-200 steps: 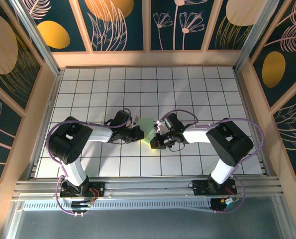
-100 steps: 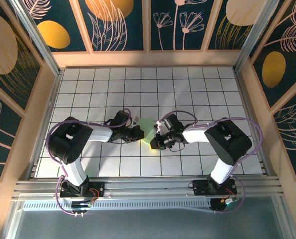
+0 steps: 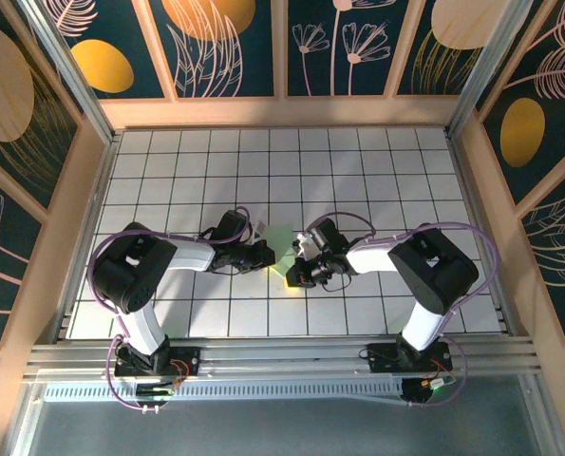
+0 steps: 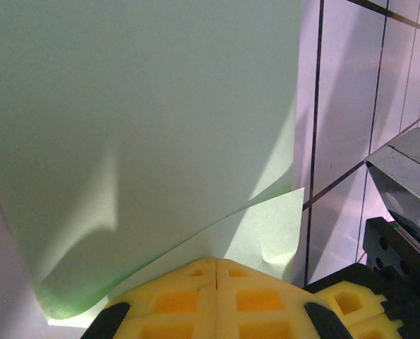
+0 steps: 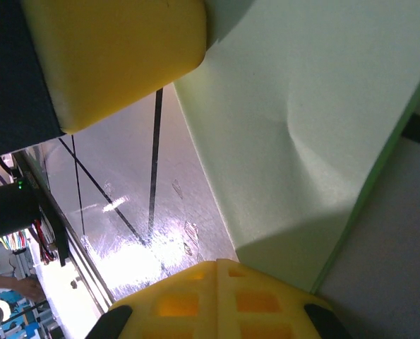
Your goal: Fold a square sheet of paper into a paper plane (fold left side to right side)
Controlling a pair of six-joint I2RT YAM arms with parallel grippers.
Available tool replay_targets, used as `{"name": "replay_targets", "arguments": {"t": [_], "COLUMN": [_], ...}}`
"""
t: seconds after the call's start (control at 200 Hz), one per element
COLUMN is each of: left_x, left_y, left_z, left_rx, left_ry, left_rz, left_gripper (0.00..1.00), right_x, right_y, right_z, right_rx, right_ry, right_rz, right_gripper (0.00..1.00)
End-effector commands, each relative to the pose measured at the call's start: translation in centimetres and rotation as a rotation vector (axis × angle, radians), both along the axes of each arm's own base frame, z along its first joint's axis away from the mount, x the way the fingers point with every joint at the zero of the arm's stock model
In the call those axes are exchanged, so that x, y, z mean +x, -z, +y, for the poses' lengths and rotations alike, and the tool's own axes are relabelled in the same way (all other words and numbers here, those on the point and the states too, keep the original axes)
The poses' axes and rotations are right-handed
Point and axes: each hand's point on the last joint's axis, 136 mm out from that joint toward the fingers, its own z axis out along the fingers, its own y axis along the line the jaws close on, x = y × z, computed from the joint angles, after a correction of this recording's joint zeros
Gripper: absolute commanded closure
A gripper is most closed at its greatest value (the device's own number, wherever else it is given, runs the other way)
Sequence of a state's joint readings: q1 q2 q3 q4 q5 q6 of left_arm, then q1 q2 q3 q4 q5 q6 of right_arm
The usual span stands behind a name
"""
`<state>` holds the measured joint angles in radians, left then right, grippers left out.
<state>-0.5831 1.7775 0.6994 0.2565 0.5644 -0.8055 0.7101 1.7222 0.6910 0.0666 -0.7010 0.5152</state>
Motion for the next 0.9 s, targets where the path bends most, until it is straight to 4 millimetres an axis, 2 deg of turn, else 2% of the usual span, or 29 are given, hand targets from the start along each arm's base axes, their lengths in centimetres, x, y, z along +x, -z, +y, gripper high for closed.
{"name": "replay_targets", "arguments": {"t": [0.0, 0.39, 0.891], "left_x": [-1.9, -1.9, -1.9], "left_y": [4.5, 4.7, 4.8], "left_z": [3.1, 3.1, 3.1], "left_rx": [0.18, 0.184, 0.188], "left_ry": [-0.036, -0.037, -0.038], "left_rz": [0.098, 0.1, 0.1], "left_gripper": [1.0, 1.0, 1.0], "right_x": [-0.3, 0.4, 0.8], "right_y": [0.5, -1.0, -0.5], "right_z": [-0.3, -0.1, -0.4], "right_rx": [-0.045, -0.036, -0.062], "right_ry": [0.001, -0.013, -0.01], "right_rz": [0.008, -0.035, -0.039], "right_gripper": [1.0, 0.98, 0.97]}}
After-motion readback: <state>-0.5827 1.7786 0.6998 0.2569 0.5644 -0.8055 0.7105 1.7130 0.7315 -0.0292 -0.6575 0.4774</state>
